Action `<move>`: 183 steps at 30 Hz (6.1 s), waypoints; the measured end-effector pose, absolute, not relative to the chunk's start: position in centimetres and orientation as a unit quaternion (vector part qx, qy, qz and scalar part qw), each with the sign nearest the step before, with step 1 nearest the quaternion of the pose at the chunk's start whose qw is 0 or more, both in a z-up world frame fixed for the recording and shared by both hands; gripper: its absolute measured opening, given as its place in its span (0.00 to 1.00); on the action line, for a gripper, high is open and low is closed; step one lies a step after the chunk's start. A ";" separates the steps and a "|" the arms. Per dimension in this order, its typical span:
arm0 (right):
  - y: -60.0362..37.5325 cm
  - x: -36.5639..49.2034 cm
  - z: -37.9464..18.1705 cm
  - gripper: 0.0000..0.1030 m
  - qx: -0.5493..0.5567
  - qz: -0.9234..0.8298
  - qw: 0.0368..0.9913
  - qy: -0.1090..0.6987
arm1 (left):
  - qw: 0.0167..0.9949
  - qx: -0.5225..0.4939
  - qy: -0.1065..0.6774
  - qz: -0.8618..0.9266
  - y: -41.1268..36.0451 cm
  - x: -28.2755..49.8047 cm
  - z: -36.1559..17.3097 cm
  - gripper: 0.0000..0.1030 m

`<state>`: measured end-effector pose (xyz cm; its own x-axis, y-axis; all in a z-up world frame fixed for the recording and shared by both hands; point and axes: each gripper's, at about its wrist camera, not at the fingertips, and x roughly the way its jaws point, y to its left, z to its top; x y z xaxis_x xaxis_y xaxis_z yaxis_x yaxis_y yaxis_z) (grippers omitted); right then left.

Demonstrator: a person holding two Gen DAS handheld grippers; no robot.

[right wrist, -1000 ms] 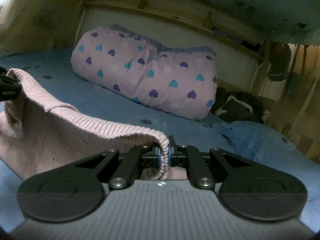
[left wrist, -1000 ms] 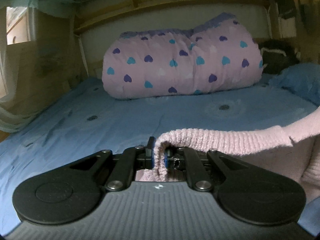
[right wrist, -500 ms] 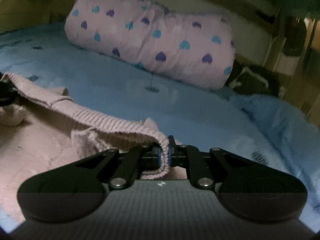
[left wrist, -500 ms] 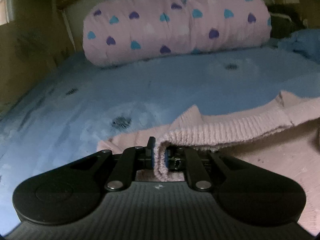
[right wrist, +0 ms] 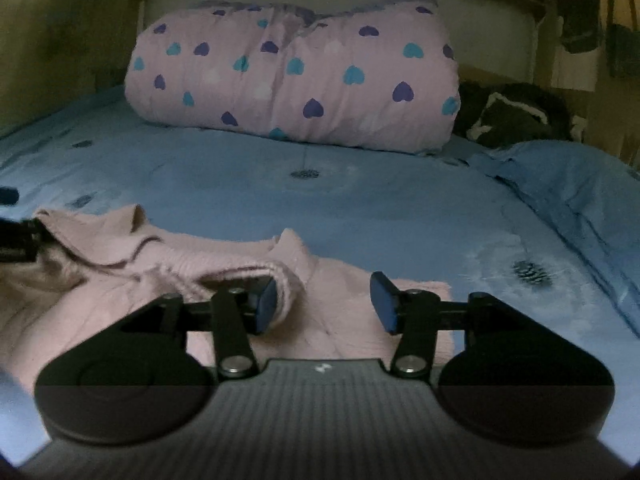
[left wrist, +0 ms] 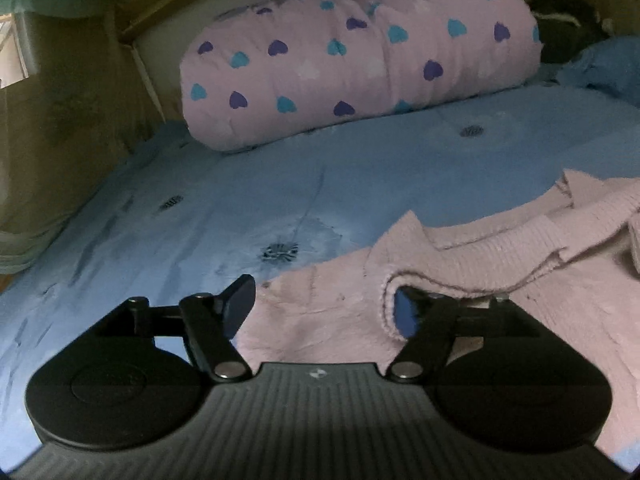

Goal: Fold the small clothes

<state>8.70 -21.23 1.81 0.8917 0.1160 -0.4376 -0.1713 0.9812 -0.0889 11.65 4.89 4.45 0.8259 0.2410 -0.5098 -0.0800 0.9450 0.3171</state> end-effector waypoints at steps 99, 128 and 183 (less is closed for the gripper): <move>-30.0 13.4 -0.4 0.51 0.059 -0.016 0.956 0.287 | 0.927 0.032 0.358 0.102 14.5 16.6 4.0 0.55; -30.1 5.8 -2.2 0.77 0.176 0.031 0.927 0.329 | 0.900 -0.054 0.422 0.094 13.5 5.6 4.6 0.83; -29.3 7.9 -2.8 0.35 0.228 0.091 0.910 0.334 | 0.899 -0.037 0.424 0.104 12.9 6.2 4.0 0.88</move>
